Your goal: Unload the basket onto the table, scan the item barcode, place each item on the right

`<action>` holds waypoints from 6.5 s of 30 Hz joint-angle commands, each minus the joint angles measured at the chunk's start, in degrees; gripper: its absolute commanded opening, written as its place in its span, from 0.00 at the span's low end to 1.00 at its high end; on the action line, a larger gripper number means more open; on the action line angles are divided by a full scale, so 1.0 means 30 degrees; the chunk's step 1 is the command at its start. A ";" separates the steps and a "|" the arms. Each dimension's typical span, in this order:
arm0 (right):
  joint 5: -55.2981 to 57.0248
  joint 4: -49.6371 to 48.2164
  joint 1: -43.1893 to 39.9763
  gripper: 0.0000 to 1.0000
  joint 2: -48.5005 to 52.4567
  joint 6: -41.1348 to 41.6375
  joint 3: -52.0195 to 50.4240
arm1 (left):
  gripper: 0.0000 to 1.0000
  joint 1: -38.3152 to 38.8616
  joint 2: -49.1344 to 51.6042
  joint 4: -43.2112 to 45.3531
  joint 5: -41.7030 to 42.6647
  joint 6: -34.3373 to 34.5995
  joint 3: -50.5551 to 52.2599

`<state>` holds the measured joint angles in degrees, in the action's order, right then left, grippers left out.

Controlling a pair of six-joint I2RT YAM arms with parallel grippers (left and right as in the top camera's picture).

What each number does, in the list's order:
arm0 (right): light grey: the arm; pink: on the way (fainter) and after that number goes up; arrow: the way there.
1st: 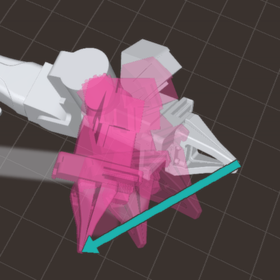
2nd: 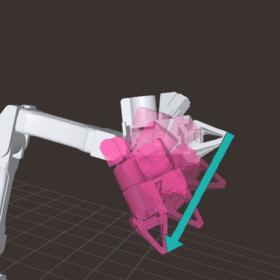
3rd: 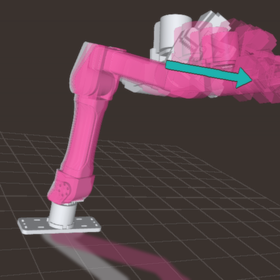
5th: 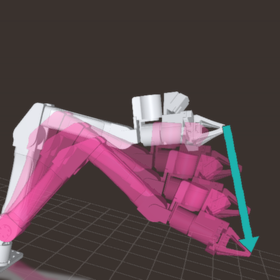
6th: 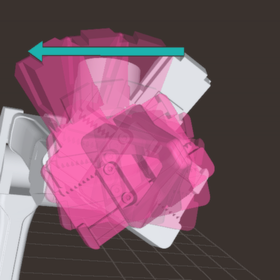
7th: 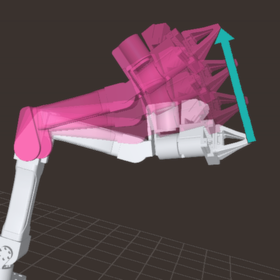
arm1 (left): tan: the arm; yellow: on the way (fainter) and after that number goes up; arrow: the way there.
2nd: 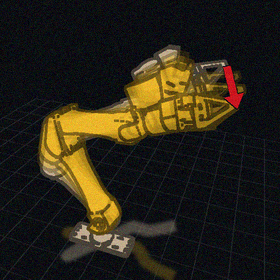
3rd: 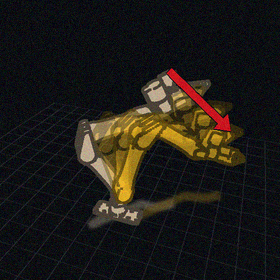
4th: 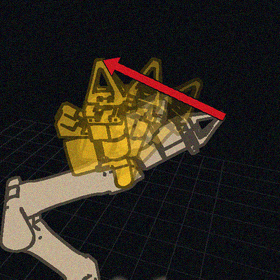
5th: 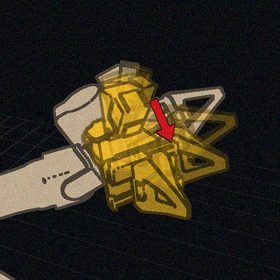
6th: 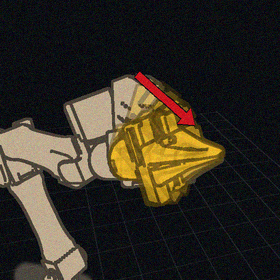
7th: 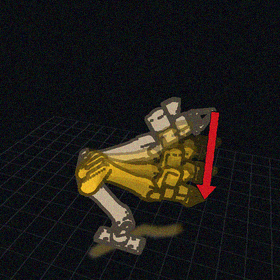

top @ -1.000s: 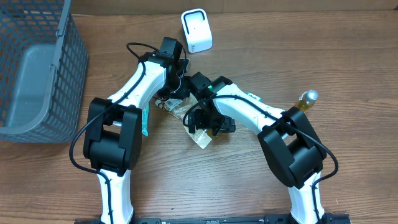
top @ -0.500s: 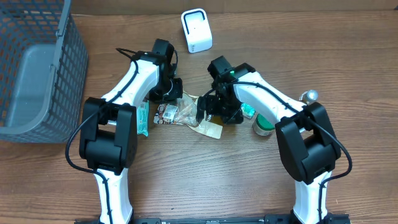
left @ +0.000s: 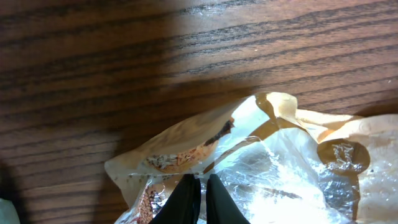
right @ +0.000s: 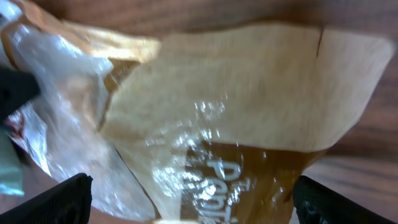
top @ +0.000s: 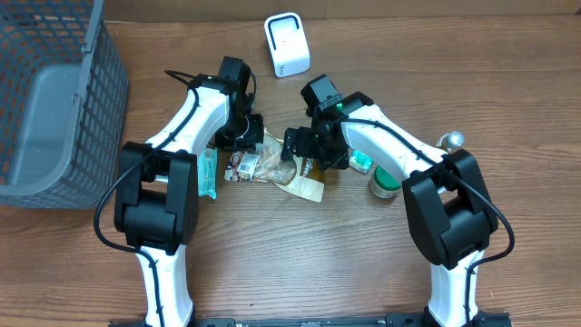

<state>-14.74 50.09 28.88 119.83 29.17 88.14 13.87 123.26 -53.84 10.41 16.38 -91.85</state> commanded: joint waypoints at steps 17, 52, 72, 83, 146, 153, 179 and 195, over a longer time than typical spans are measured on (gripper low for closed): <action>0.1406 -0.0306 0.0080 1.00 -0.1158 0.0109 0.0350 | 0.09 0.0015 0.0415 -0.0051 -0.0248 -0.0328 0.0248; 0.0510 -0.1632 0.0080 1.00 0.1195 -0.0270 0.0321 | 0.10 0.0015 0.0415 -0.0044 -0.0248 -0.0386 0.0248; -0.5799 -0.3927 0.0080 0.85 0.1683 0.0517 -0.0597 | 0.09 0.0036 0.0415 -0.0044 -0.0262 -0.0393 0.0248; -0.6411 -0.5493 -0.0138 0.74 0.1690 0.3249 -0.0787 | 0.09 0.0066 0.0415 -0.0036 -0.0321 -0.0393 0.0248; -0.6273 -0.6754 -0.0248 0.13 0.1574 0.2637 -0.0729 | 0.06 -0.0401 -0.0408 -0.0423 -0.0248 -0.0532 -0.1712; -0.6266 -0.6666 -0.0248 0.12 0.0117 0.0146 -0.0729 | 0.09 -0.1858 -0.1545 -0.1785 -0.0262 -0.0546 -0.5253; -0.0452 -0.0801 -0.0386 0.04 -0.4947 -0.6958 0.3184 | 1.00 -0.3614 -0.1712 -0.1974 -0.5595 -0.1472 -0.5282; 0.9384 0.1253 0.0976 0.04 -0.4743 -1.1424 0.9952 | 1.00 -0.3614 -0.1712 -0.1974 -0.5595 -0.1464 -0.5282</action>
<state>5.13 54.83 30.37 106.87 0.30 116.55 3.22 118.87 -59.81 -5.48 12.95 -108.05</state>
